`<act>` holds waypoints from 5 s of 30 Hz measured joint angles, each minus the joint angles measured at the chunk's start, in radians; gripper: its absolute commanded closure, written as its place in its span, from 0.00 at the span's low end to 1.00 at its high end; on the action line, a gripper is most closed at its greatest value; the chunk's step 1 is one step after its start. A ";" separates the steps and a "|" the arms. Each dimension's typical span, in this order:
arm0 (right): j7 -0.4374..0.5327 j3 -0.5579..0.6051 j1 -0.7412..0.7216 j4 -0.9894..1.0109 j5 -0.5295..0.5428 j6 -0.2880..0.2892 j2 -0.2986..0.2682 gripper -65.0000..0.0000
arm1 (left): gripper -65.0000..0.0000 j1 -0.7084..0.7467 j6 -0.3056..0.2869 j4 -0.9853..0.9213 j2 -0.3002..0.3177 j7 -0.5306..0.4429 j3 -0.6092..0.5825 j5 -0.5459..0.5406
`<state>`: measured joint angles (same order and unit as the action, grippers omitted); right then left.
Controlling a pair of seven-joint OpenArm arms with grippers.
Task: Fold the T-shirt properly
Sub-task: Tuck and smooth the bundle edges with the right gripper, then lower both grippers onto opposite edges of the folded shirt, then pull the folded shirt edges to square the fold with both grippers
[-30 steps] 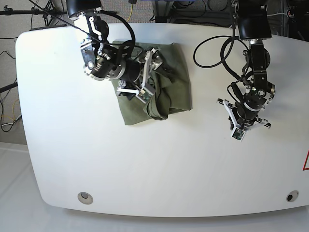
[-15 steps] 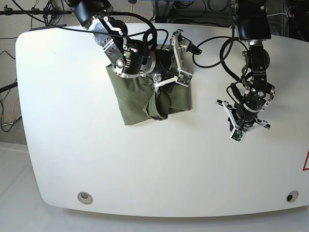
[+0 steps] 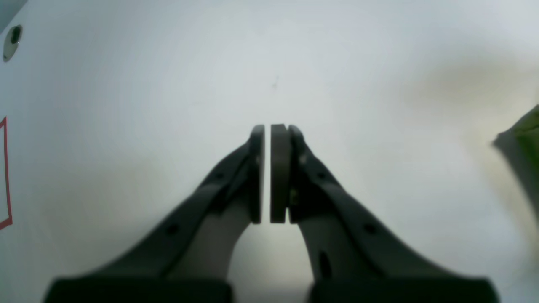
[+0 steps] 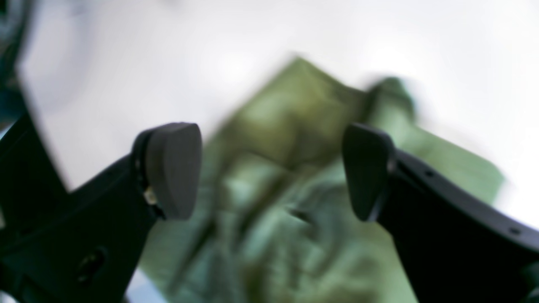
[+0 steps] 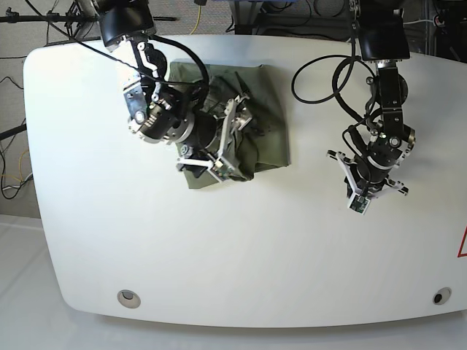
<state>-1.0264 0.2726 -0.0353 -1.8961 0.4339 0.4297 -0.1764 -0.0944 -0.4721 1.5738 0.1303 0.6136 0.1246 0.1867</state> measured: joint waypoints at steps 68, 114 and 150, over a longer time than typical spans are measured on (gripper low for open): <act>0.029 0.181 -0.014 0.149 -0.248 -0.003 0.201 1.00 | 0.98 0.003 0.000 -0.074 -0.021 0.000 0.000 0.000; -0.027 -0.129 -0.224 0.333 -0.248 -0.042 0.051 1.00 | 1.00 0.124 0.001 0.335 -0.055 0.237 -0.546 -0.007; 0.216 -0.131 -0.204 0.606 -0.224 -0.037 -0.006 1.00 | 1.00 0.253 0.008 0.032 -0.129 0.045 -0.505 -0.120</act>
<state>-0.8104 0.1417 -0.2390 -1.2900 0.2100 0.3927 -0.1829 0.1589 -0.4641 1.6062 0.0010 0.6582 -0.3801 0.0669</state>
